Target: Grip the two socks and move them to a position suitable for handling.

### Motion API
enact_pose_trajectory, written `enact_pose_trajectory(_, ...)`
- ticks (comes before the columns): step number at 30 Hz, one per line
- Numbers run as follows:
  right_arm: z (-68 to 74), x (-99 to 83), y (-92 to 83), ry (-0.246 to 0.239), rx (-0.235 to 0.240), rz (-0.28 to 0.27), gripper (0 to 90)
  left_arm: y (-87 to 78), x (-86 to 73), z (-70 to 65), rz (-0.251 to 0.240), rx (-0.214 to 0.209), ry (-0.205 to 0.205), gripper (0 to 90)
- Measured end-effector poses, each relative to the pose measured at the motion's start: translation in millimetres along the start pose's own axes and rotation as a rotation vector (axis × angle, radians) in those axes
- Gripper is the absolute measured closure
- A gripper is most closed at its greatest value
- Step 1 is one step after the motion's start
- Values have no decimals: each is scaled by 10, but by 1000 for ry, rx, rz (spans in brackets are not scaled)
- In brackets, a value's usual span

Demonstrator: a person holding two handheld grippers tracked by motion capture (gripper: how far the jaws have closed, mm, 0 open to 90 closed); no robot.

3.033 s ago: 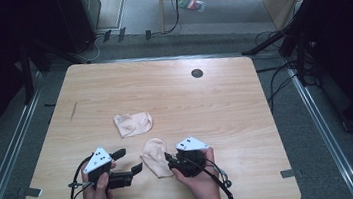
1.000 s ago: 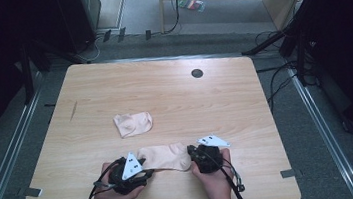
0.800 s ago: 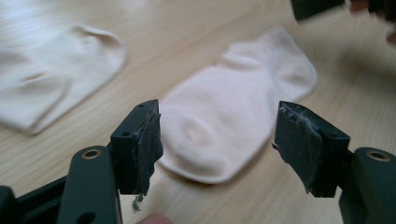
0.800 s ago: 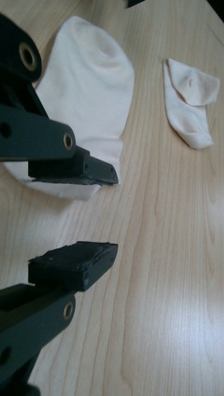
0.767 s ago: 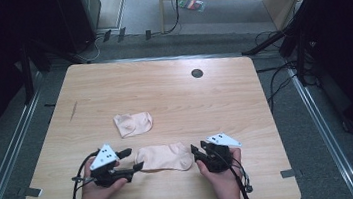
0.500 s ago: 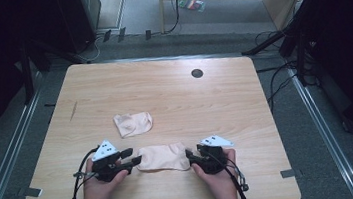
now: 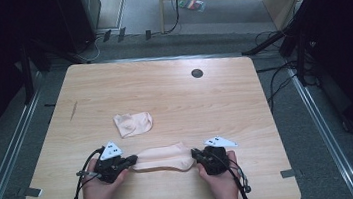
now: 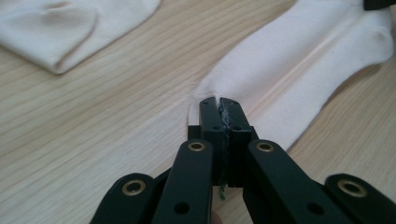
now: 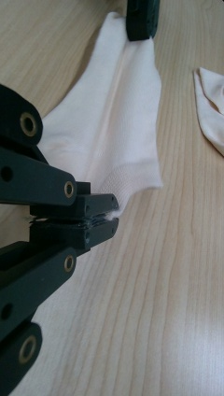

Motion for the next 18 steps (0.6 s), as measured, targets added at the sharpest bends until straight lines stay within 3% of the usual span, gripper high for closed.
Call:
enact_pose_trajectory(3, -6, -27, -21, -8, -4, 15, 889, -82, -14, -15, -4, -5, 4, 900)
enact_pose_trajectory(4, -2, -38, -10, -9, -7, 20, 887, -77, -21, -46, -3, -33, 6, 900)
enact_pose_trajectory(5, -2, -38, -10, -9, -7, 20, 887, -77, -21, -46, -3, -33, 6, 900)
enact_pose_trajectory(6, 43, -69, 23, -43, -9, 37, 881, -43, -54, -82, 1, -39, 36, 900)
enact_pose_trajectory(7, 43, -69, 23, -43, -9, 37, 881, -43, -54, -82, 1, -39, 36, 896)
enact_pose_trajectory(8, 108, -72, 40, -68, 15, 29, 824, -11, -76, -128, -3, -78, 41, 876)
enact_pose_trajectory(9, 123, -63, 45, -81, 15, 20, 716, -11, -76, -128, -3, -78, 41, 801)
enact_pose_trajectory(10, 126, -47, 51, -85, 6, 6, 589, -2, -63, -132, -23, -68, 38, 659)
enact_pose_trajectory(11, 126, -47, 51, -85, 6, 6, 589, -2, -63, -132, -23, -68, 38, 568)
enact_pose_trajectory(12, 107, -29, 44, -85, -3, -4, 510, -20, -26, -131, -63, -78, 24, 503)
enact_pose_trajectory(13, 91, -11, 34, -85, -9, -16, 481, -20, -26, -131, -63, -78, 24, 454)
enact_pose_trajectory(14, 80, 12, 25, -79, -15, -32, 462, -43, 8, -95, -98, -66, 11, 414)
enact_pose_trajectory(18, 95, 104, 7, -83, -23, -76, 454, -64, 32, 40, -129, -23, -30, 366)
Point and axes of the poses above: each handheld gripper's, and its own axes: y roughly forward along the jaws, x roughly out of its top, z roughly to its left, the point moved 9 cm from there along y, roughly forward along the jaws, and after that the axes turned 2 degrees about z, right-handed, at the moved point
